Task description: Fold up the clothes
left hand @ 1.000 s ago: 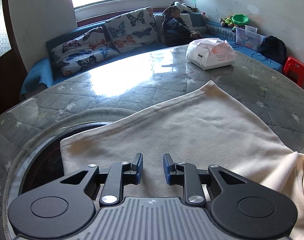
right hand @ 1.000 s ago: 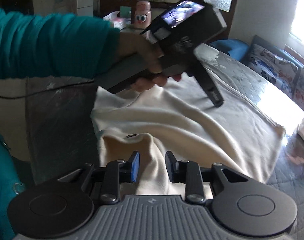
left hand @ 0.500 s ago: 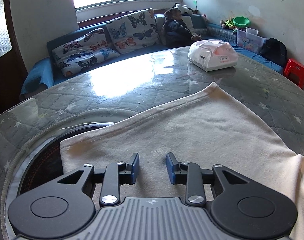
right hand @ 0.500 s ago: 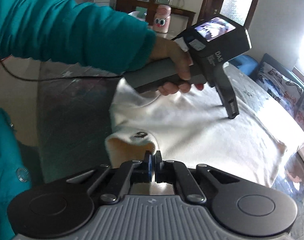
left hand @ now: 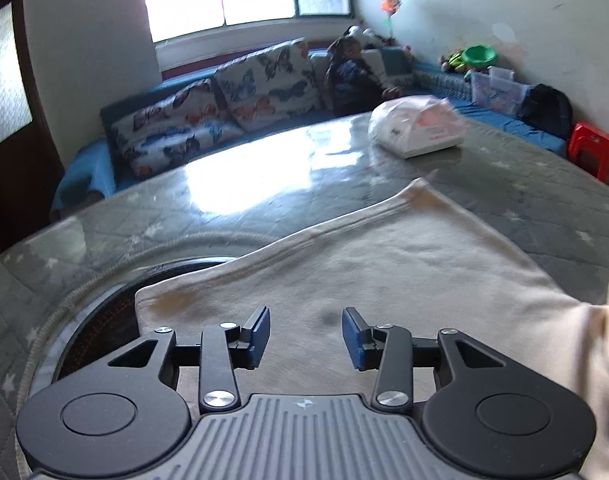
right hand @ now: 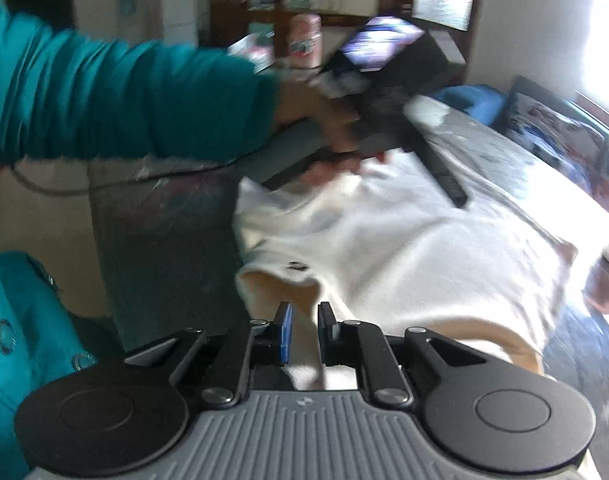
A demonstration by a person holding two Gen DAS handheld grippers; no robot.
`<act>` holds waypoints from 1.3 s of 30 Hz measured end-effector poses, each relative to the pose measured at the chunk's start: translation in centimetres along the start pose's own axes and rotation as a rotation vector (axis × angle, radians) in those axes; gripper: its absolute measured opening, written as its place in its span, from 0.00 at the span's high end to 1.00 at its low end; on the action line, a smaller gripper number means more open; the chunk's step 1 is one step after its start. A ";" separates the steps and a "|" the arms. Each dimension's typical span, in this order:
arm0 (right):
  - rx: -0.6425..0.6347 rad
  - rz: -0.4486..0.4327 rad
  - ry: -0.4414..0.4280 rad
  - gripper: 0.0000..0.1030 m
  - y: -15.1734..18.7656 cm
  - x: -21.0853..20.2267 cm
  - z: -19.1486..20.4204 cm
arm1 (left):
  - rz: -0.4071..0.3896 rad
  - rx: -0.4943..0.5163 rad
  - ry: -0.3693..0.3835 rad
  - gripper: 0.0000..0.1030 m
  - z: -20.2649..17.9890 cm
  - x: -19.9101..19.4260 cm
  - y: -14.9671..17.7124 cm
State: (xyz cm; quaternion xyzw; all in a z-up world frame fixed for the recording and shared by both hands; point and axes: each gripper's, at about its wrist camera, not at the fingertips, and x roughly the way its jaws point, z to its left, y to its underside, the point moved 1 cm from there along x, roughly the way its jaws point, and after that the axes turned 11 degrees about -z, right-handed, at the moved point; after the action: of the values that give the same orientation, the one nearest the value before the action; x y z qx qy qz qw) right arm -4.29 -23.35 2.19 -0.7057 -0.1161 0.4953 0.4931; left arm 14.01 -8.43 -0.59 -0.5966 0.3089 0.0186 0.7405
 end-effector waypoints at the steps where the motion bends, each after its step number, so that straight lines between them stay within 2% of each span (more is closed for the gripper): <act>1: 0.024 -0.004 0.031 0.89 0.1 -0.7 -0.6 | -0.008 -0.001 0.016 0.58 -0.4 -0.8 0.1; 4: 0.109 -0.003 0.164 0.89 1.1 -2.9 -2.9 | -0.024 -0.002 0.067 0.58 -1.8 -2.8 0.4; 9: 0.259 -0.001 0.416 0.89 3.8 -7.0 -8.1 | -0.041 0.028 0.199 0.58 -5.7 -6.4 1.6; 13: 0.323 0.045 0.616 0.89 6.6 -9.6 -12.0 | -0.054 0.054 0.280 0.58 -8.3 -8.6 2.3; 17: 0.418 0.058 0.735 0.86 9.3 -11.3 -15.6 | -0.067 0.076 0.323 0.53 -10.2 -9.9 2.6; 19: 0.457 0.059 0.765 0.84 10.4 -11.6 -16.9 | -0.072 0.103 0.329 0.52 -11.1 -10.4 2.9; 21: 0.482 0.061 0.781 0.75 11.0 -11.4 -17.8 | -0.070 0.120 0.341 0.51 -11.9 -10.8 3.2; 25: 0.470 0.065 0.780 0.75 11.2 -11.0 -18.2 | -0.059 0.146 0.361 0.51 -13.0 -11.0 3.9; 28: 0.453 0.066 0.767 0.77 10.9 -10.7 -18.4 | -0.046 0.161 0.368 0.51 -13.6 -10.8 4.3; 29: 0.448 0.066 0.763 0.86 10.9 -10.6 -18.4 | -0.040 0.163 0.370 0.51 -13.8 -10.7 4.4; 32: 0.431 0.067 0.750 0.96 10.6 -10.3 -18.6 | -0.030 0.174 0.370 0.51 -14.4 -10.2 4.7; 35: 0.386 0.055 0.750 0.96 9.8 -10.1 -18.7 | -0.022 0.170 0.372 0.53 -14.7 -9.8 4.8; 39: 0.266 -0.059 0.794 0.97 6.4 -11.1 -18.6 | -0.008 0.174 0.383 0.70 -14.7 -9.5 5.0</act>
State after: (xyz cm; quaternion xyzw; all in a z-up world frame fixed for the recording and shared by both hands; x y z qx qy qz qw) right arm 3.37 -44.49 3.91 -0.7684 0.1276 0.1811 0.6004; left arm -2.05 -16.95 -1.88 -0.5243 0.4422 -0.1246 0.7169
